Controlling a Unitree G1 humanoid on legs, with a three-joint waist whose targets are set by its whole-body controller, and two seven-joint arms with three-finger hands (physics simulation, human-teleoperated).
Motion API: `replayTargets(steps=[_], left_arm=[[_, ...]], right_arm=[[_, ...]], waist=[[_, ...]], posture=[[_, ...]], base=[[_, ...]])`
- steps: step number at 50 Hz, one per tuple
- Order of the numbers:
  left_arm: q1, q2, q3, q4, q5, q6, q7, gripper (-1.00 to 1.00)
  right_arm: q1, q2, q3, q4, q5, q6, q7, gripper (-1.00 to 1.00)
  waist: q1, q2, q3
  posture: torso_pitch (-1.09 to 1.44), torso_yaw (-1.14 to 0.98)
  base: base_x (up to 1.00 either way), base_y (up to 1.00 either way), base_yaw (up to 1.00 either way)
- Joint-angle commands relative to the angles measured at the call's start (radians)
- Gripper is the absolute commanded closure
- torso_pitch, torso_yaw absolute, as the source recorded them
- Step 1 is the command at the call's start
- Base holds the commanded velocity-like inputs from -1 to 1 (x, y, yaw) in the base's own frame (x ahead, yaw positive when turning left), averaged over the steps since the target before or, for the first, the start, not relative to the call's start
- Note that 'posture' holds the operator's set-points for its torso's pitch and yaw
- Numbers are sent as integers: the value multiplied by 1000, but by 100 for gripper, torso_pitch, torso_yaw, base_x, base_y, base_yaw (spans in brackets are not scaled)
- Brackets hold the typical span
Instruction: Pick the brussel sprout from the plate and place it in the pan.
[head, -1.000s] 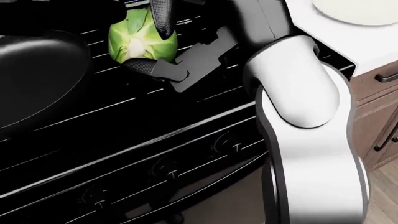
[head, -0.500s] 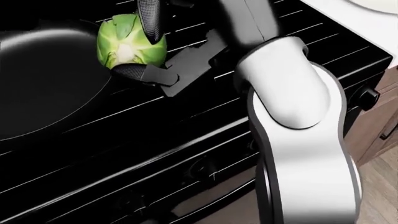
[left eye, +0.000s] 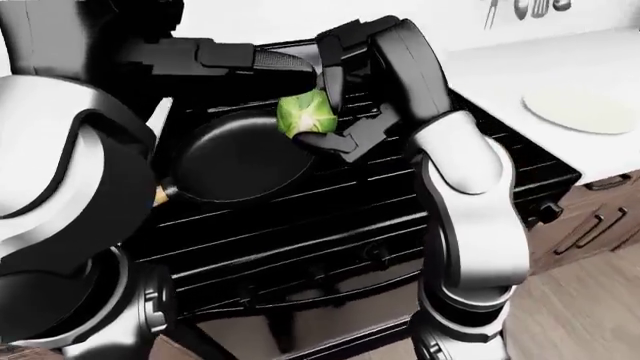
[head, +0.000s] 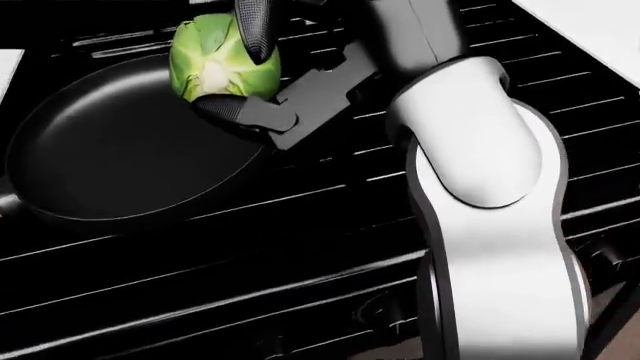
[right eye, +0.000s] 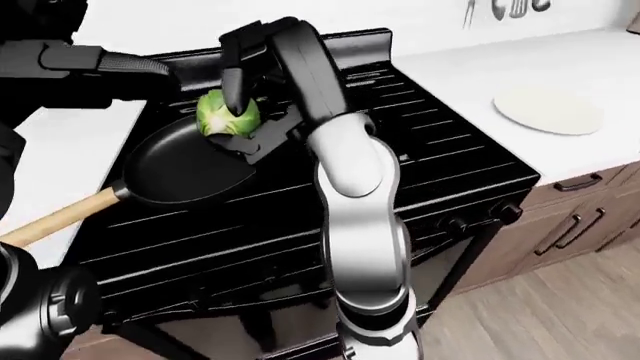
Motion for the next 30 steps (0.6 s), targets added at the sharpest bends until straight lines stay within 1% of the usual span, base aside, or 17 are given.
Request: replayTargets(steps=[1, 2, 3, 4, 5, 6, 9, 13, 14, 15, 17, 18, 19, 23, 26, 27, 30], left_arm=[[-19, 8, 8, 3, 12, -18, 3, -100], [-19, 8, 8, 3, 12, -18, 3, -100], [-22, 8, 10, 4, 9, -15, 5, -100], [-23, 8, 10, 4, 8, -14, 6, -100], [-21, 6, 8, 3, 9, -16, 6, -100], [-20, 7, 7, 3, 10, -17, 6, -100], [-21, 7, 8, 5, 11, -17, 5, -100], [-22, 8, 10, 4, 8, -16, 6, -100], [-23, 9, 11, 5, 7, -16, 7, -100], [-22, 10, 11, 4, 7, -17, 7, -100], [-21, 11, 11, 4, 5, -17, 7, -100], [-21, 12, 11, 5, 5, -19, 6, -100], [-20, 13, 11, 6, 7, -21, 5, -100], [-21, 14, 11, 7, 6, -21, 5, -100], [-21, 17, 14, 8, 4, -22, 5, -100], [-22, 18, 15, 9, 2, -22, 6, -100], [-25, 23, 19, 11, -4, -22, 10, -100]], right_arm=[[-25, 3, -1, -19, 1, -28, -2, 100], [-25, 4, -1, -19, 0, -28, -1, 100], [-24, 3, -1, -18, -1, -29, 1, 100], [-24, 3, -1, -18, -1, -29, 1, 100], [-24, 4, -3, -15, -2, -30, 1, 100], [-25, 4, -3, -16, -3, -28, 2, 100], [-24, 5, -4, -16, -4, -29, 3, 100], [-29, 6, -8, -21, -6, -24, 4, 100], [-29, 11, -14, -25, 4, -25, 5, 100], [-28, 7, -9, -24, 0, -25, 2, 100], [-31, 8, -13, -24, 4, -26, -2, 100], [-32, 7, -13, -24, 5, -27, -4, 100], [-33, 6, -13, -24, 5, -27, -4, 100], [-35, 4, -9, -29, 4, -21, -6, 100], [-37, 4, -5, -29, 1, -19, -7, 100], [-39, 5, -4, -32, -1, -16, -6, 100], [-61, -4, -7, -42, -13, 4, -2, 100]], waist=[[0, 2, -6], [0, 15, -6], [1, 40, -15], [4, 76, -47], [12, 60, -19], [12, 61, -17], [25, 26, -26], [6, -14, -2], [-22, -29, 16], [-31, -23, 22], [-44, -75, 13], [-47, -85, 21], [-38, -49, 18], [-34, -26, -8], [-46, 20, -16], [-41, 6, -2], [-43, 10, -8]], posture=[[0, 0], [0, 0], [0, 0], [0, 0], [0, 0], [0, 0], [0, 0], [0, 0], [0, 0], [0, 0], [0, 0], [0, 0], [0, 0], [0, 0], [0, 0], [0, 0], [0, 0]], base=[[0, 0, 100], [0, 0, 100], [0, 0, 100], [0, 0, 100], [0, 0, 100], [0, 0, 100], [0, 0, 100], [0, 0, 100], [0, 0, 0], [0, 0, 0], [0, 0, 0], [0, 0, 0], [0, 0, 0], [0, 0, 0], [0, 0, 0], [0, 0, 0], [0, 0, 0]])
